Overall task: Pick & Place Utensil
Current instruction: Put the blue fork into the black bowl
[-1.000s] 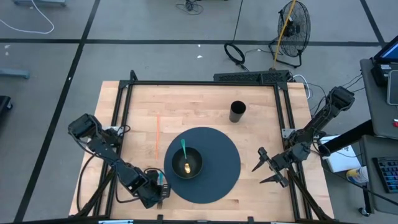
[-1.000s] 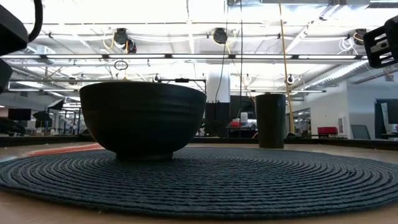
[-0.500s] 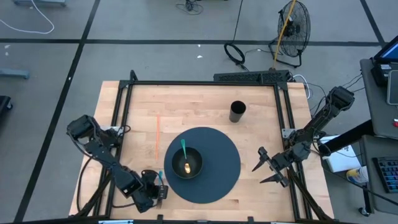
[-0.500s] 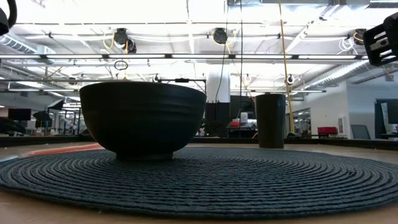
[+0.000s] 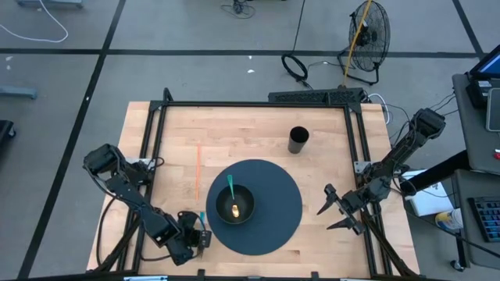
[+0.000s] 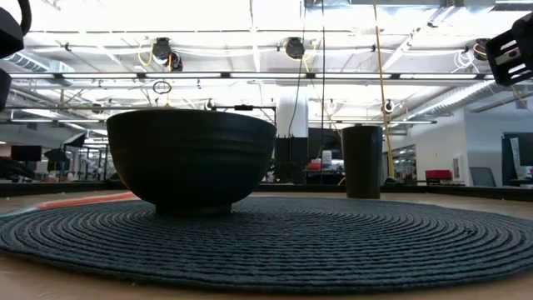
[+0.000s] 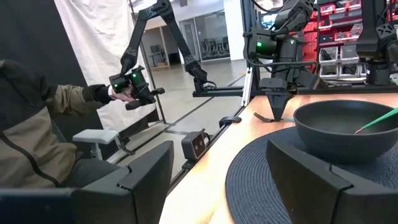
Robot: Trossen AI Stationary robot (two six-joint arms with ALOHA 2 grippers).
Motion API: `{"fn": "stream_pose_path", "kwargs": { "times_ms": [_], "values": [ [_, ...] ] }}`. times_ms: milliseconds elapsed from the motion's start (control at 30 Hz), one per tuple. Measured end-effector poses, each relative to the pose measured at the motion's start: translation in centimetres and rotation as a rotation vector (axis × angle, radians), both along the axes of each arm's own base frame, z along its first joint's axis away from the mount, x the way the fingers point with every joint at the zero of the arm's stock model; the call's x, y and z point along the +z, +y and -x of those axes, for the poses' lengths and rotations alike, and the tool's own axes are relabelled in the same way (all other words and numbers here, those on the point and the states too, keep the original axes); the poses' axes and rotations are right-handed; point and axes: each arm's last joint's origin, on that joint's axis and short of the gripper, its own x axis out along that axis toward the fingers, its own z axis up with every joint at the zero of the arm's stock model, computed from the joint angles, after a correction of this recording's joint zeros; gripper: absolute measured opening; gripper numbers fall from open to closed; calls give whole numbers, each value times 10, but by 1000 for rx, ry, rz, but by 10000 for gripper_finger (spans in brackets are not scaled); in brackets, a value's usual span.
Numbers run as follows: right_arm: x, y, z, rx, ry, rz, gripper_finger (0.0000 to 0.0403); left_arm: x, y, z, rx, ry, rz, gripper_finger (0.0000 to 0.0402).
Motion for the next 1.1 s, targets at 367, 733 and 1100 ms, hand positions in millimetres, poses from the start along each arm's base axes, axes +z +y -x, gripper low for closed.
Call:
{"fn": "stream_pose_path", "kwargs": {
  "times_ms": [367, 733, 1100],
  "values": [
    [0, -1, 0, -26, 1, -1, 251, 11, 13, 12, -17, 74, -101, 1],
    [-1, -1, 0, -26, 6, 6, 251, 28, 38, 36, -15, 281, -262, 1],
    [-1, -1, 0, -26, 6, 5, 251, 29, 31, 28, -40, 155, -229, 1]
  ]
}}
